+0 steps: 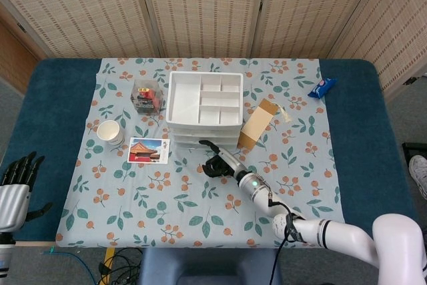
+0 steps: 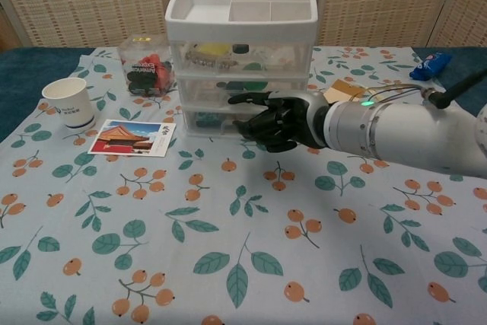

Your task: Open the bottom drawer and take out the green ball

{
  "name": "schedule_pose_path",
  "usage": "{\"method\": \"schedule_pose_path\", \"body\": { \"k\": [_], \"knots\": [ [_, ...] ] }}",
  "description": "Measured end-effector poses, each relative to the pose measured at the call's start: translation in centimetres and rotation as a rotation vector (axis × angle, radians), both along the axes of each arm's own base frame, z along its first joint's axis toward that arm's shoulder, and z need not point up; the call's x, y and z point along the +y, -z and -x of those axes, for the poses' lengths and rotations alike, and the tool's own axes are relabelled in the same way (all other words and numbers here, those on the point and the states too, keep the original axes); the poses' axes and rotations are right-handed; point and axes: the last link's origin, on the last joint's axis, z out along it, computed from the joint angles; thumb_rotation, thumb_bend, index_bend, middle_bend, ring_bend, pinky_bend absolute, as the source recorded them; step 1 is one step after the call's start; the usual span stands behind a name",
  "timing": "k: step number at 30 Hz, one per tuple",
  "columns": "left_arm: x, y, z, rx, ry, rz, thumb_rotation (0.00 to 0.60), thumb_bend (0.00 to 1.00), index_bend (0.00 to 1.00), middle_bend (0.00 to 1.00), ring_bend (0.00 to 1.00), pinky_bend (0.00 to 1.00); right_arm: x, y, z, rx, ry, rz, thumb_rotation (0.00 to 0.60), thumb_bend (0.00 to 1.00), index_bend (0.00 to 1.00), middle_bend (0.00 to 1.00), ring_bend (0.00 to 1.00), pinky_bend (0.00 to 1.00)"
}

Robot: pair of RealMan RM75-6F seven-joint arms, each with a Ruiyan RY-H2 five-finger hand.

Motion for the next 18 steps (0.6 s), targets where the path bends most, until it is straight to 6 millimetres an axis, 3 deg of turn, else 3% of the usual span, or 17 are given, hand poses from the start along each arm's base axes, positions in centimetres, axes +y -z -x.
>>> {"method": "schedule_pose_path", "body": {
  "k": [18],
  "knots": [
    [0.2, -0.1, 0.1, 0.002, -0.001, 0.0, 0.6, 0.13, 0.0, 0.0, 0.03, 0.07, -0.6, 1.1, -0.6, 0.002, 0.012, -0.001, 0.6, 0.54, 0.04, 0.82, 0.94, 1.0]
  ]
}}
